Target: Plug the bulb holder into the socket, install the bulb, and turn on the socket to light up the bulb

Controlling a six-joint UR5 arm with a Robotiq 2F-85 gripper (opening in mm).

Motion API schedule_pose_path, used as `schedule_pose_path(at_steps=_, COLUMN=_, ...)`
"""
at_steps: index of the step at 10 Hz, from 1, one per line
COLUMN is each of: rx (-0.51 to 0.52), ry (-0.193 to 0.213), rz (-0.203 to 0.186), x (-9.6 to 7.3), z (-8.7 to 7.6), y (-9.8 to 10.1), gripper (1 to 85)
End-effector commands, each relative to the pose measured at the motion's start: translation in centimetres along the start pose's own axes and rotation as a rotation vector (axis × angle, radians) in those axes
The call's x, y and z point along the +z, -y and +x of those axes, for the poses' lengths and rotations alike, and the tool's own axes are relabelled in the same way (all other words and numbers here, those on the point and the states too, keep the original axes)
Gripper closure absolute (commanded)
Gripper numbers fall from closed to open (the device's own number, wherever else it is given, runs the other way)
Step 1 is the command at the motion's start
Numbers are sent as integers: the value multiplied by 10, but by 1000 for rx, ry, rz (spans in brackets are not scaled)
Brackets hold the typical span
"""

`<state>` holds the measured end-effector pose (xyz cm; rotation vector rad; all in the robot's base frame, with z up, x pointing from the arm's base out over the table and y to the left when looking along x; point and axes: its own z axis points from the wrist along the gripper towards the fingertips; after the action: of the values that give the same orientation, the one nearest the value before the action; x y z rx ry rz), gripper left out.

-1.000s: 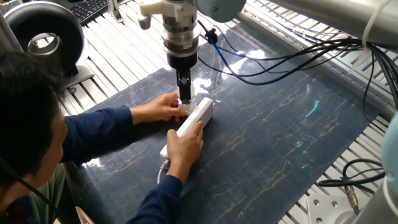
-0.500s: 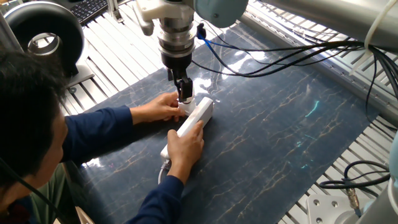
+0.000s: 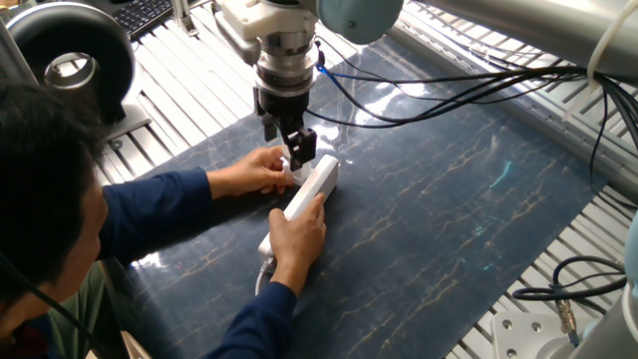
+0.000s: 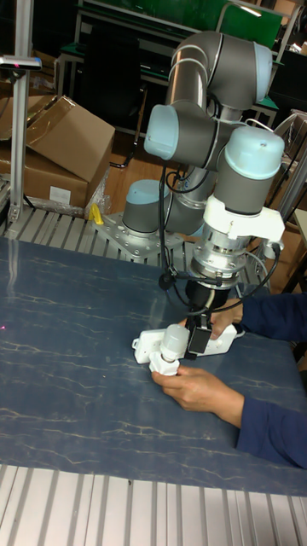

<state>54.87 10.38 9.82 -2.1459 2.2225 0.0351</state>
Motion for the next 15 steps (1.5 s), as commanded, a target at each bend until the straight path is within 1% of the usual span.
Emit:
schedule_pose_path(at_steps=1, rx=-90, ry=0, rz=0, x=1, z=5, y=1, gripper=137)
schedule_pose_path(at_steps=4, rx=-140, ry=-12, rz=-1, x=1, z=9, y=1, gripper=137)
schedule_pose_path(at_steps=7, rx=-207, ry=-12, rz=7, x=3, z=8, y=5, gripper=147)
schedule_pose_path(at_steps=9, rx=-243, ry=-28, rz=11, x=3, z=12, y=6, gripper=153)
schedule_pose_path(at_steps=10, rx=-251, ry=-41, rz=12, x=3, z=15, y=7, gripper=160)
schedule_pose_path(at_steps=12, rx=-246, ry=-42, rz=9, x=3, z=16, y=6, gripper=177)
schedule_pose_path(at_steps=13, rx=-246, ry=-40, rz=8, x=3, z=16, y=6, gripper=210)
schedule_pose_path(at_steps=15, rx=-242, ry=-40, rz=6, x=4, z=16, y=6, gripper=237)
